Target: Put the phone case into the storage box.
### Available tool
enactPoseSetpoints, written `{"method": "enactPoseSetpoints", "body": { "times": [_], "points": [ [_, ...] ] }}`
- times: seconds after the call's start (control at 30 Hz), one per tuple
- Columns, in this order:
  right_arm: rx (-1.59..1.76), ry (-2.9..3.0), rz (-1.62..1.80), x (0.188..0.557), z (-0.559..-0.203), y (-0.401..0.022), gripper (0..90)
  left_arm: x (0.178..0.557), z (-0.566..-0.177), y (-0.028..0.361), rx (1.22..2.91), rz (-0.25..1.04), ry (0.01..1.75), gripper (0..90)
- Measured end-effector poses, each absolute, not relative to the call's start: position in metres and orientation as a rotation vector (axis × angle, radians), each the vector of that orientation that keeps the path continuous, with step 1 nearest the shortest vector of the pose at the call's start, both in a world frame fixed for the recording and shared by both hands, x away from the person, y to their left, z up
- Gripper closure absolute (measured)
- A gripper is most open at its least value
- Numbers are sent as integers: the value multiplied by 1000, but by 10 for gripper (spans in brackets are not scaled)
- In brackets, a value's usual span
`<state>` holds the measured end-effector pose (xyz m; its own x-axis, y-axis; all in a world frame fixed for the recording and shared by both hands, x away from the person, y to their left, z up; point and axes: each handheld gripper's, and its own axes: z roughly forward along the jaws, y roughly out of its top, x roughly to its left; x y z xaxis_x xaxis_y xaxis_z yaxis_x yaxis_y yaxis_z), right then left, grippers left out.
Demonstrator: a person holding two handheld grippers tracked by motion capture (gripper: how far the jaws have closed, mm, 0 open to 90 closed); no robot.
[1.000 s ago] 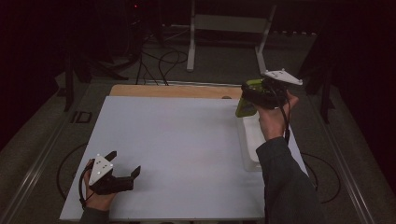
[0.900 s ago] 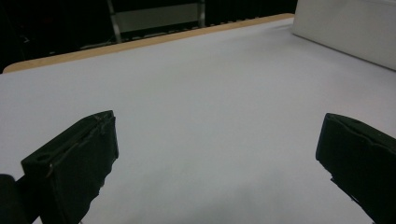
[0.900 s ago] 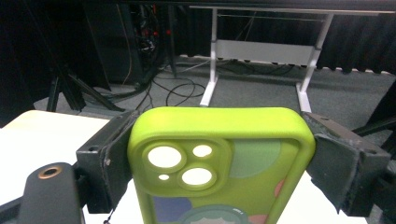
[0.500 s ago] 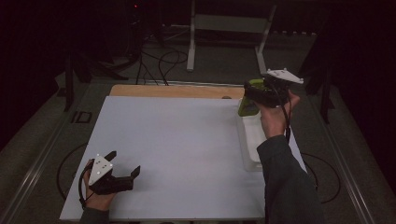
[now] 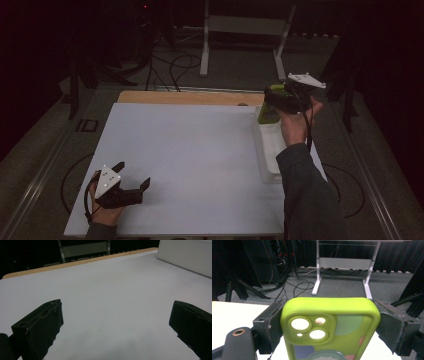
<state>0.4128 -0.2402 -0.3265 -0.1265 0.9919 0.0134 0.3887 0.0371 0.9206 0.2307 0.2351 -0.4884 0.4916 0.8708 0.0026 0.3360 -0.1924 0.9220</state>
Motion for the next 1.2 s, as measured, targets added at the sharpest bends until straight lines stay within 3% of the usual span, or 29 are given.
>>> {"method": "enactPoseSetpoints", "body": {
  "times": [1.2],
  "points": [
    [1507,1566,1008,436,-341,-253,158,230,-488,236,1747,686,1027,0]
  ]
}}
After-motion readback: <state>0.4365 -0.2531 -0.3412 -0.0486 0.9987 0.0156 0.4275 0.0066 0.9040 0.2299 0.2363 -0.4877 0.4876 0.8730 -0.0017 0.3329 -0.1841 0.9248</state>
